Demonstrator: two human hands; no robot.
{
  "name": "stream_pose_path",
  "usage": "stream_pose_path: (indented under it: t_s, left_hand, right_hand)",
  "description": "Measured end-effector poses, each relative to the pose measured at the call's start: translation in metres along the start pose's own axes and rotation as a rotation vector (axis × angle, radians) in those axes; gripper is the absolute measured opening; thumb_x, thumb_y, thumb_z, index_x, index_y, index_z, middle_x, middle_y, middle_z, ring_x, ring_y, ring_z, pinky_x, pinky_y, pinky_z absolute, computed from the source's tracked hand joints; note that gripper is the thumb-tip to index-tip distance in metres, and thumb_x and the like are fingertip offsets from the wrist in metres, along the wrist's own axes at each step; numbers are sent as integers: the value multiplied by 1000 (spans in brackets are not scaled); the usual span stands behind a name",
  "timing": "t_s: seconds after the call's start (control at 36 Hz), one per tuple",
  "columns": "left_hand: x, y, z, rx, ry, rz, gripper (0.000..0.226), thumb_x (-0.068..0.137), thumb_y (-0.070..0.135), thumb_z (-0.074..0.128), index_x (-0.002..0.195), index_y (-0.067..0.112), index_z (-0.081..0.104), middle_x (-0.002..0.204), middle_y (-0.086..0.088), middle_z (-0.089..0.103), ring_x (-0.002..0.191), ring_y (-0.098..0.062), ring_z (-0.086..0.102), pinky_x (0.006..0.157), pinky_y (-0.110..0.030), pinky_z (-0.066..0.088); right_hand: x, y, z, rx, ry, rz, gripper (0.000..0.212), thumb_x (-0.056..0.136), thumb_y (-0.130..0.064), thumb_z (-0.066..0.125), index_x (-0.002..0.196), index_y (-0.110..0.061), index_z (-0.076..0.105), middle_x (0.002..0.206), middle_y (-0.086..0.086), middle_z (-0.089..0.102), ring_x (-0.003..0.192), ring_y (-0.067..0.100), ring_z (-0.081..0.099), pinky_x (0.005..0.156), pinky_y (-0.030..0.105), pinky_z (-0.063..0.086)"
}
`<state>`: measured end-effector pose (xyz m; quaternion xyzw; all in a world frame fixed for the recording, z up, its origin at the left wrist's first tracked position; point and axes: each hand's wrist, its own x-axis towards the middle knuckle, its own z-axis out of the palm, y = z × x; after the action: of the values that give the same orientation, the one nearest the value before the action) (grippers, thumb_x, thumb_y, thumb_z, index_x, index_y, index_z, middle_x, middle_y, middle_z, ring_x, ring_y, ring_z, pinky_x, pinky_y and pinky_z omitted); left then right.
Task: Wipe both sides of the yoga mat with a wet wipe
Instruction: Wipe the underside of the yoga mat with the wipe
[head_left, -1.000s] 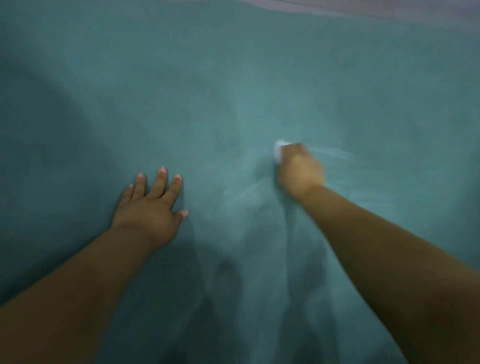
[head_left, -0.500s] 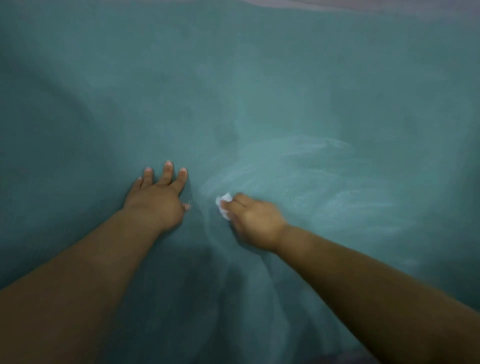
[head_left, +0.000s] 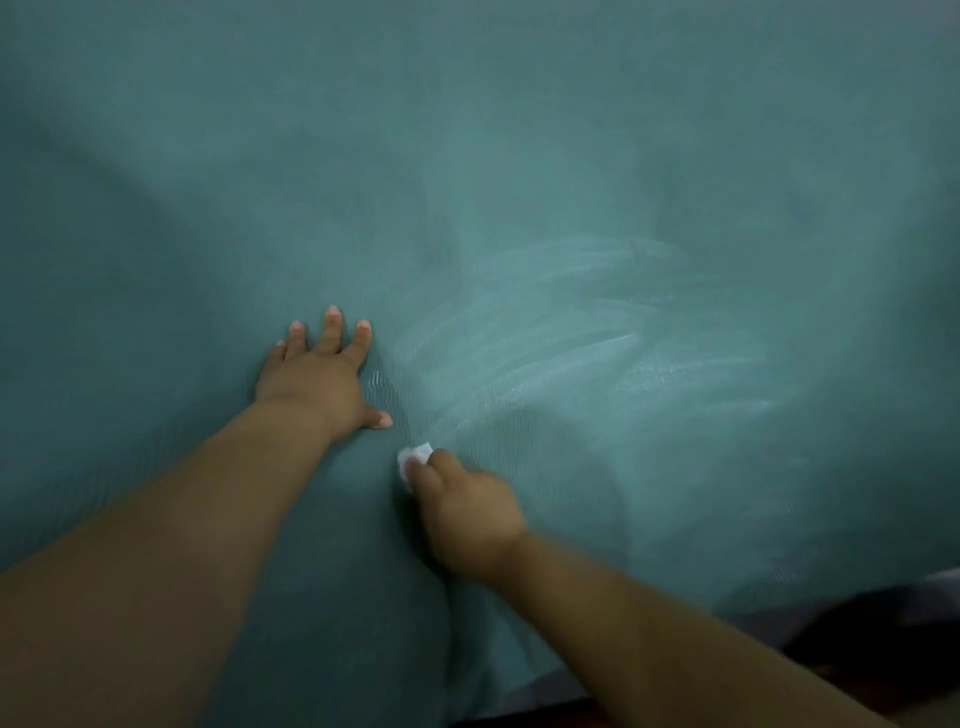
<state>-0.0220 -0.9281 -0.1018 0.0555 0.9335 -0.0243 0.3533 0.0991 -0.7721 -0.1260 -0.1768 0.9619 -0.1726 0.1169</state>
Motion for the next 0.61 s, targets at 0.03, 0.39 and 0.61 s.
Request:
stream_pose_path:
  t_s: [0.03,0.39,0.61]
  left_hand:
    - [-2,1,1,12,3,6,105,79,65,58,150,31,-10,157,-1,-19,145,-35,-5,118,-44,5]
    - [-54,22,18,137,-90,64,91,85,62,51,152,28,0,159,-2,-10,146,-29,-2,118,-42,5]
    - [-86,23,39,180,-137,91,101,80,58,61,152,24,-2,159,0,-11,146,-26,-1,117,-40,7]
  right_hand:
    - [-3,13,-4,-1,12,-13,38,70,-27,55,104,-17,69,87,1,67,50,19,62,36,20,40]
    - [-31,85,-33,167,228,999,43,93,-7,35,136,-4,38,135,16,42,123,30,43,98,32,34]
    - [-58,4,3,96,-111,-100,49,63,-23,80,109,-16,67,95,7,67,65,23,68,44,23,47]
